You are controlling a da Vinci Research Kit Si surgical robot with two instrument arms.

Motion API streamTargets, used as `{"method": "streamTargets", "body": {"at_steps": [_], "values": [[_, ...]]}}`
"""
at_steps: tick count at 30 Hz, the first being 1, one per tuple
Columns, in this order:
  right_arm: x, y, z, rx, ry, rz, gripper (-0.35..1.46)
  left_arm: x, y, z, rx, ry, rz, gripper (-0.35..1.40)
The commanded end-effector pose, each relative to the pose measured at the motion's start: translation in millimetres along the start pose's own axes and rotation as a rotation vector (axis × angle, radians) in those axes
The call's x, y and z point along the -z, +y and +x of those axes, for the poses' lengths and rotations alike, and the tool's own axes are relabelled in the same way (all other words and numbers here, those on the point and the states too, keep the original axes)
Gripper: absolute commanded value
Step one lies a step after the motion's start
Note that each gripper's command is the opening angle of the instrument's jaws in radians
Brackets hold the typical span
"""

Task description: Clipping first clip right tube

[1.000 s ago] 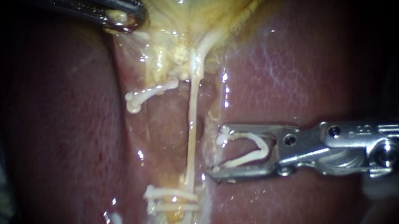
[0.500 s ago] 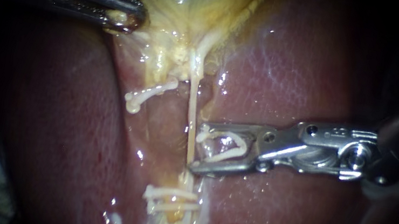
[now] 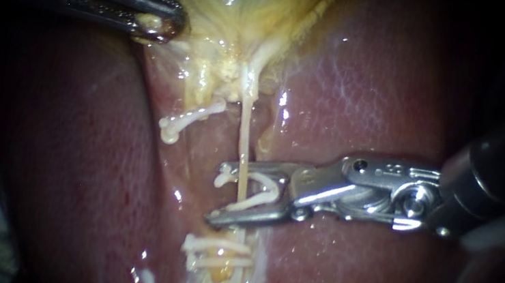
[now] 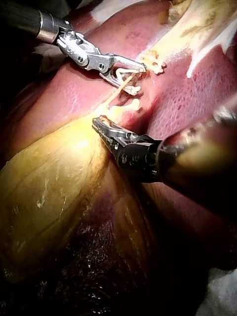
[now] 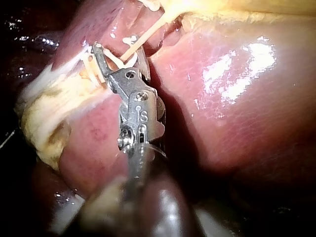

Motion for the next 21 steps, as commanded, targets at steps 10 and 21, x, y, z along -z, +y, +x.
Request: {"method": "streamTargets", "body": {"at_steps": [10, 21], "values": [[0.6, -3.6, 1.8, -0.004, 0.031, 0.094, 0.44, 0.0, 0.0, 0.0, 0.0, 0.0, 0.0, -0.35], [0.6, -3.9, 1.9, -0.058, 0.032, 0.089, 0.36, 0.0, 0.0, -0.1, 0.0, 0.0, 0.0, -0.35]]}}
